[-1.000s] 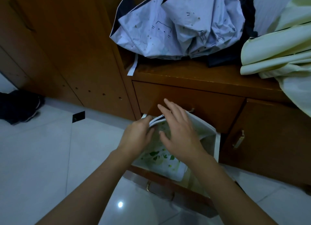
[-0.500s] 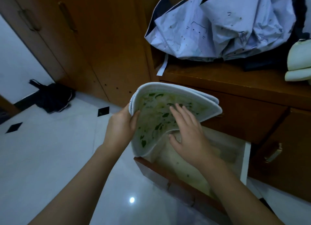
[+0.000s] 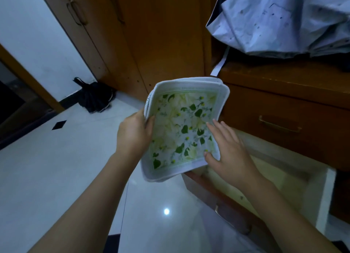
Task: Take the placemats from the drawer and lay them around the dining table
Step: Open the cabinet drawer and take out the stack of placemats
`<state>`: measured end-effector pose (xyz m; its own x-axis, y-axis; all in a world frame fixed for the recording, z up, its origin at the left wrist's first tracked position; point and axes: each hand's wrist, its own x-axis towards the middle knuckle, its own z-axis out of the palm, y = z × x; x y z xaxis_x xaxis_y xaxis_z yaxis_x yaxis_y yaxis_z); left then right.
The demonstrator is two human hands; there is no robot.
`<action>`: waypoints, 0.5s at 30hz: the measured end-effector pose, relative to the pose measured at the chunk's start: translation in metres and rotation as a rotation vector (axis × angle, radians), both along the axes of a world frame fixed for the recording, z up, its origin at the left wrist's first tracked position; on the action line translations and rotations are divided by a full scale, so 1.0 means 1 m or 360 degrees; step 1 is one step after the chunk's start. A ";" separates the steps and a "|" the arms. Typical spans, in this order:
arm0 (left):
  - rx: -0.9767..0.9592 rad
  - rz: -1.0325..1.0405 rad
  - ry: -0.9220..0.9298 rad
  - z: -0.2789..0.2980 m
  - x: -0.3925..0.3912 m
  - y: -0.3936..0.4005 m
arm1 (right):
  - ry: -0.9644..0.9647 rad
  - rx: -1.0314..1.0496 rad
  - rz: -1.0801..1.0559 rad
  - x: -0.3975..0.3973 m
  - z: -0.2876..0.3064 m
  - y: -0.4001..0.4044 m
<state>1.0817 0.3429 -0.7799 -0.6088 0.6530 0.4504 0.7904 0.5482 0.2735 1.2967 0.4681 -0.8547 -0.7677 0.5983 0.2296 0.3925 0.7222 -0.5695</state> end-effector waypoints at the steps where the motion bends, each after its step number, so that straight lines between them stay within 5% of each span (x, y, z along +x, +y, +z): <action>1: 0.0015 0.0008 0.0007 0.001 -0.004 -0.002 | -0.0006 0.0004 0.0010 -0.002 -0.001 -0.001; 15: -0.0110 0.0165 0.0074 0.004 -0.031 -0.021 | -0.0069 0.0010 -0.0012 -0.002 -0.004 -0.002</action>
